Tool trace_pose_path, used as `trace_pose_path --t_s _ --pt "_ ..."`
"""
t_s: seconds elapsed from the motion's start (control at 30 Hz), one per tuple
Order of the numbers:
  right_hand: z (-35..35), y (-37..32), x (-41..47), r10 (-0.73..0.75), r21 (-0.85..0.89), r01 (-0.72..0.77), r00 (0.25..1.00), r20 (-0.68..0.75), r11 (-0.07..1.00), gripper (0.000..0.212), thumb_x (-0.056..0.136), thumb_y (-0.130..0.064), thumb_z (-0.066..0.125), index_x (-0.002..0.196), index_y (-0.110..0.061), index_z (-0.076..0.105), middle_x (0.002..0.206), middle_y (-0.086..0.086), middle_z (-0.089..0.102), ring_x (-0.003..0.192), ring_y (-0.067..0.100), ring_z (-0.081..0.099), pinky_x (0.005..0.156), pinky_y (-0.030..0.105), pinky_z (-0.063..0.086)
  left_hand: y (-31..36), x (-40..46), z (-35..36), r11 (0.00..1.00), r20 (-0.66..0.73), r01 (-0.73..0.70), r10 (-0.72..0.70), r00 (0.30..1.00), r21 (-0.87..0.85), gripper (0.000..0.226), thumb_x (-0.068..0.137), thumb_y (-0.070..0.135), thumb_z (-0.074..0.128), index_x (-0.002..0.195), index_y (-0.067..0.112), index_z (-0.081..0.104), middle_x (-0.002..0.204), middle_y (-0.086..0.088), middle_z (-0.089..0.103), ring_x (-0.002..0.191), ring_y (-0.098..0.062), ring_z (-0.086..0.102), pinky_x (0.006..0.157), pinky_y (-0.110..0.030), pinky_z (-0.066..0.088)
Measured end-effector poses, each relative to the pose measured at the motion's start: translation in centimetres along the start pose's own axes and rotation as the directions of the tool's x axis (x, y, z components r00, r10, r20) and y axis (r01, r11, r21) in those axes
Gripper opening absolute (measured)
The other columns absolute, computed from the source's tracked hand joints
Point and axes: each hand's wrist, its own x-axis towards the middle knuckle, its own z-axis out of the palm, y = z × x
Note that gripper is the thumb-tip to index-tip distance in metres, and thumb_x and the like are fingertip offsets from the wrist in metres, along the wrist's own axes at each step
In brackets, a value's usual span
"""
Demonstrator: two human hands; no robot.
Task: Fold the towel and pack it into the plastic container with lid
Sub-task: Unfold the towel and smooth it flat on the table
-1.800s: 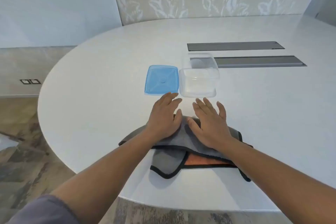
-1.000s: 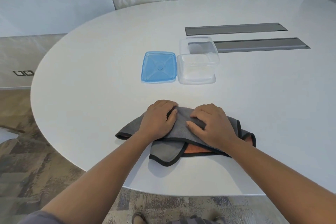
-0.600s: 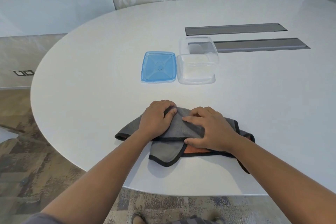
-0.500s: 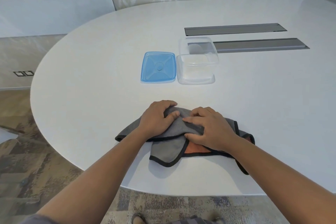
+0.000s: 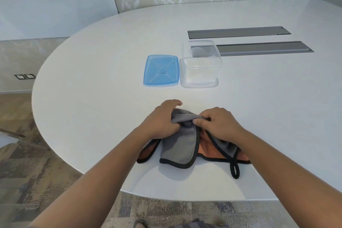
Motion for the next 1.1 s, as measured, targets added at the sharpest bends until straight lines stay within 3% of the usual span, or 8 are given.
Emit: trace_pose_path --t_s 0.13,0.3,0.4,0.5,0.6,0.77,1.0,1.1 --pt "-1.1 -0.1 0.1 0.044 0.114 -0.049 0.998 0.041 0.992 0.046 0.095 -0.038 0.065 0.058 -0.018 0.047 0.056 -0.007 0.051 0.059 0.015 0.049 0.065 0.036 0.042 0.4 0.1 -2.0 0.997 -0.076 0.058 -0.054 0.996 0.059 0.032 0.08 0.012 0.061 0.108 0.027 0.06 0.113 0.004 0.06 0.102 -0.02 0.058 0.081 -0.032 0.046" --pt "-1.6 -0.3 -0.1 0.038 0.059 -0.045 0.992 0.119 0.997 0.017 0.085 -0.02 0.07 0.071 -0.023 0.062 0.074 -0.003 0.064 0.071 0.017 0.059 0.067 0.033 0.045 0.2 0.0 -2.6 0.977 -0.083 0.117 -0.104 0.991 0.178 0.028 0.086 0.009 0.059 0.108 0.026 0.064 0.119 0.001 0.059 0.1 -0.022 0.057 0.082 -0.036 0.049" --pt "-1.6 -0.3 -0.2 0.039 0.079 -0.051 0.99 0.137 0.996 0.022 0.076 -0.008 0.065 0.076 -0.03 0.065 0.079 -0.008 0.066 0.075 0.014 0.06 0.066 0.03 0.045 -0.3 -0.1 -2.8 0.973 -0.093 0.14 -0.125 0.988 0.182 0.026 0.09 0.009 0.058 0.111 0.023 0.063 0.12 -0.003 0.062 0.098 -0.023 0.057 0.078 -0.033 0.044" --pt "-1.8 -0.2 0.0 0.062 0.159 -0.079 0.992 0.109 0.984 0.023 0.077 -0.003 0.061 0.076 -0.026 0.065 0.075 -0.007 0.065 0.071 0.014 0.059 0.065 0.03 0.045 -0.5 -0.2 -3.4 0.978 -0.146 0.166 -0.147 0.978 0.129 0.021 0.089 0.031 0.07 0.108 0.026 0.062 0.118 0.003 0.065 0.098 -0.021 0.061 0.078 -0.034 0.047" --pt "-2.5 -0.1 0.1 0.098 0.266 -0.115 0.992 0.075 0.957 0.02 0.08 -0.001 0.06 0.081 -0.019 0.068 0.071 -0.005 0.063 0.068 0.012 0.057 0.064 0.029 0.044 -0.5 -0.3 -4.3 0.969 -0.196 0.234 -0.215 0.957 0.081 0.054 0.071 0.067 0.078 0.103 0.028 0.059 0.099 0.01 0.067 0.089 -0.016 0.064 0.074 -0.036 0.051" --pt "-4.2 0.6 0.3 0.093 0.407 -0.13 0.99 0.108 0.904 0.014 0.09 -0.009 0.067 0.088 -0.022 0.07 0.067 -0.015 0.064 0.066 0.004 0.058 0.072 0.027 0.043 -0.8 -0.1 -5.2 0.957 -0.318 0.28 -0.244 0.916 0.071 0.055 0.071 0.082 0.064 0.087 0.03 0.059 0.085 0.012 0.067 0.081 -0.012 0.064 0.066 -0.033 0.05" --pt "-4.7 1.3 -0.3 0.106 0.651 -0.233 0.968 0.229 0.722 0.014 0.097 -0.024 0.066 0.105 -0.013 0.072 0.09 0.011 0.07 0.082 0.027 0.064 0.082 0.042 0.05 -1.3 -0.1 -4.0 0.952 -0.443 0.237 -0.132 0.887 0.191 0.022 0.084 0.036 0.062 0.104 0.027 0.061 0.106 0.007 0.066 0.095 -0.023 0.061 0.08 -0.036 0.046" --pt "-4.8 1.4 -0.3 0.175 0.691 -0.263 0.965 0.197 0.674 0.015 0.099 -0.022 0.065 0.107 -0.011 0.072 0.091 0.014 0.072 0.081 0.028 0.065 0.084 0.043 0.053 -0.7 -0.6 -3.4 0.929 -0.639 0.148 0.113 0.761 0.34 0.024 0.08 0.025 0.068 0.102 0.019 0.061 0.107 -0.002 0.06 0.094 -0.032 0.055 0.075 -0.037 0.039"
